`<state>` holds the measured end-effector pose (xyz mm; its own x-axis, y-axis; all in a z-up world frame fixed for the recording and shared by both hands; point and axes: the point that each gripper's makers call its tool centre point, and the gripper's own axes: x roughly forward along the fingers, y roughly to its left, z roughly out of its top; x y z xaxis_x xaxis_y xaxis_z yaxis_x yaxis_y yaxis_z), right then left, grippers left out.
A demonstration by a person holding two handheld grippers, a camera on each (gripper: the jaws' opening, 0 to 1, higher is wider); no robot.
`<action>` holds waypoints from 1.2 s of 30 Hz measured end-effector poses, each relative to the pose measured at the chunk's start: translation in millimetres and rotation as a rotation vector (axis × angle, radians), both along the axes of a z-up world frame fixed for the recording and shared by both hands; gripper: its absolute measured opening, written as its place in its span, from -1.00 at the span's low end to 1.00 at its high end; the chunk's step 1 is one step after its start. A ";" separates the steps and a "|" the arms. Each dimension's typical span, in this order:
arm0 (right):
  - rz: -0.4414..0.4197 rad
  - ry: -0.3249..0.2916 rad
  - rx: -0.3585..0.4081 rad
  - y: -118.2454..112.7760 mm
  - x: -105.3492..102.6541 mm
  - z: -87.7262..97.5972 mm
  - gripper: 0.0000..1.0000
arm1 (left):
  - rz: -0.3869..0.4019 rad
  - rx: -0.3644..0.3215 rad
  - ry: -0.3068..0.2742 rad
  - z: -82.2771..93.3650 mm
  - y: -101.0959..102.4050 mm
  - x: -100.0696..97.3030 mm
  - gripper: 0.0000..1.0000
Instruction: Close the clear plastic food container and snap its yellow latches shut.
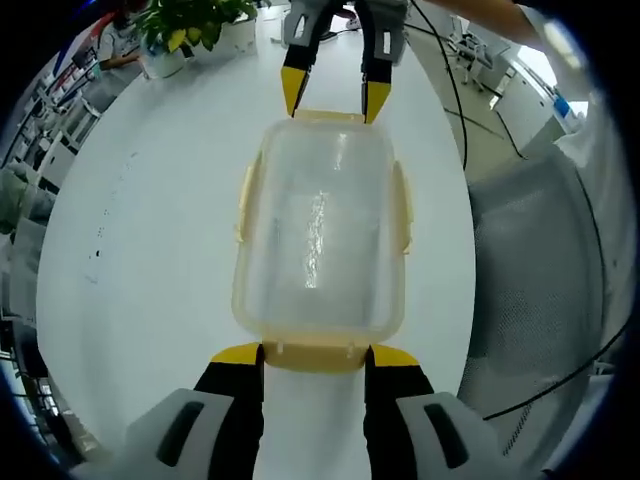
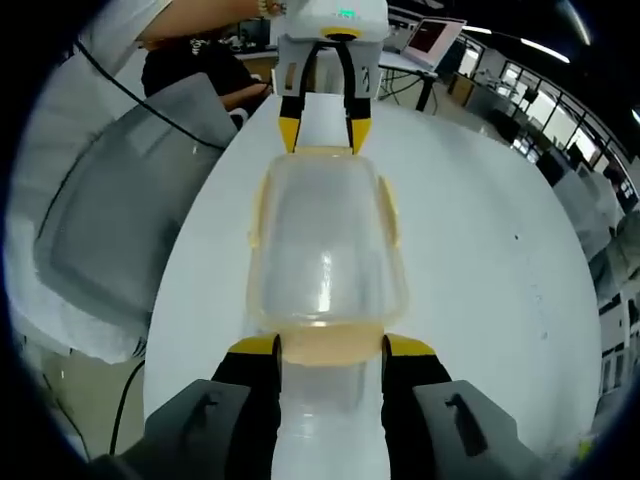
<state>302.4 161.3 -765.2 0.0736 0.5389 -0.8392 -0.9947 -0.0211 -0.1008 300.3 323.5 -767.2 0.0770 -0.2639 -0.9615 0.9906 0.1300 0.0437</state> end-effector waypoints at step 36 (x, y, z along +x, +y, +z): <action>-0.095 0.044 0.047 -74.5 -14.2 -17.6 -0.29 | -0.094 0.084 0.021 -16.0 -74.5 2.9 -0.35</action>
<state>288.2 86.8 -782.8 0.0900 0.5702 -0.8166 -0.9955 0.0772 -0.0558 303.2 249.0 -783.2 0.0348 -0.1873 -0.9817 0.9990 0.0330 0.0291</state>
